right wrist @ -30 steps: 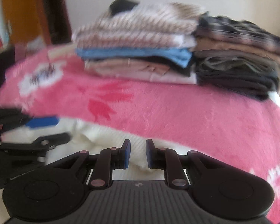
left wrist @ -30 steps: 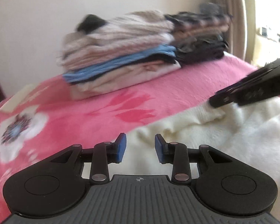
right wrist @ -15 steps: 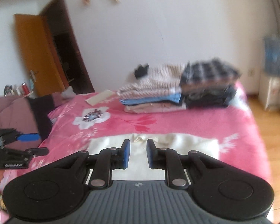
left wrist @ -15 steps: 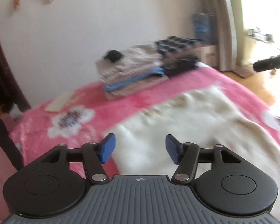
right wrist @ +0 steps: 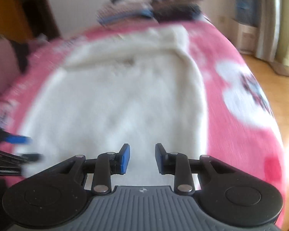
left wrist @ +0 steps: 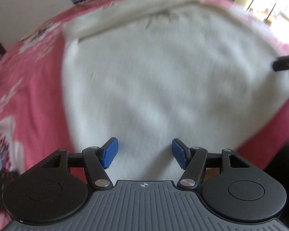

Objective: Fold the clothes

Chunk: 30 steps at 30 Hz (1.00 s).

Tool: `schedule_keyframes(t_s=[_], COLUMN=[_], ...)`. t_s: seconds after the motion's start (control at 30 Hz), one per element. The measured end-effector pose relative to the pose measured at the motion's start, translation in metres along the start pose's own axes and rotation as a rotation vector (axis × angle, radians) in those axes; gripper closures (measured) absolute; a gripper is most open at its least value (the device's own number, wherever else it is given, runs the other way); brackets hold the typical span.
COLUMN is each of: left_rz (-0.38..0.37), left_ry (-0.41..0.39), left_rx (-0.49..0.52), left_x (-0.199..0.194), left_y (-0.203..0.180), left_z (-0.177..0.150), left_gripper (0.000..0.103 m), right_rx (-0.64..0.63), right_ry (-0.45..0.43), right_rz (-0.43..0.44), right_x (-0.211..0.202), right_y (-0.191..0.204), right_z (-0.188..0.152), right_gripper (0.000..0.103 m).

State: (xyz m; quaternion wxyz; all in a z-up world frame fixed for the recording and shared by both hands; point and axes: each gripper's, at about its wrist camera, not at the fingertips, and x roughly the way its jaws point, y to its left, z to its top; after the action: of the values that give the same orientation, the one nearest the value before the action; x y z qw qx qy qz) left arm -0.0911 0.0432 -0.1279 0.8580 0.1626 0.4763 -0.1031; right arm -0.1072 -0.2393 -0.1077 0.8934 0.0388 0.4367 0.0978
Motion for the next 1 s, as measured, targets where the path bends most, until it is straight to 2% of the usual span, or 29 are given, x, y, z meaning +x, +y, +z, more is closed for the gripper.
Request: schedule_keyframes(t_s=[0.03, 0.13, 0.3, 0.43, 0.47, 0.5, 0.67, 0.8, 1.0], left_rz=[0.005, 0.011, -0.012, -0.052, -0.058, -0.064, -0.060, -0.031, 0.004], left_ry=[-0.011, -0.012, -0.005, 0.005, 0.012, 0.018, 0.020, 0.016, 0.040], left_rx=[0.001, -0.022, -0.136, -0.206, -0.219, -0.231, -0.257, -0.292, -0.290], left_x=[-0.003, -0.009, -0.017, -0.014, -0.014, -0.014, -0.016, -0.015, -0.009], left_y=[0.001, 0.003, 0.012, 0.015, 0.013, 0.011, 0.007, 0.010, 0.009], left_z=[-0.006, -0.014, 0.000, 0.017, 0.018, 0.019, 0.009, 0.005, 0.006], left_gripper=[0.040, 0.040, 0.040, 0.034, 0.032, 0.029, 0.022, 0.006, 0.005], right_rx=[0.026, 0.097, 0.242, 0.294, 0.283, 0.271, 0.164, 0.142, 0.138], right_ry=[0.030, -0.011, 0.026, -0.013, -0.015, -0.016, -0.003, 0.006, 0.049], right_rz=[-0.011, 0.024, 0.052, 0.065, 0.054, 0.043, -0.052, -0.044, -0.040], right_x=[0.004, -0.013, -0.044, -0.062, -0.061, -0.060, -0.051, -0.045, -0.036], right_y=[-0.005, -0.012, -0.024, -0.026, -0.024, -0.021, -0.005, 0.002, 0.005], right_z=[-0.013, -0.042, -0.056, -0.055, -0.050, -0.045, -0.024, -0.021, -0.027], right_gripper=[0.073, 0.073, 0.072, 0.071, 0.070, 0.063, 0.060, 0.058, 0.057])
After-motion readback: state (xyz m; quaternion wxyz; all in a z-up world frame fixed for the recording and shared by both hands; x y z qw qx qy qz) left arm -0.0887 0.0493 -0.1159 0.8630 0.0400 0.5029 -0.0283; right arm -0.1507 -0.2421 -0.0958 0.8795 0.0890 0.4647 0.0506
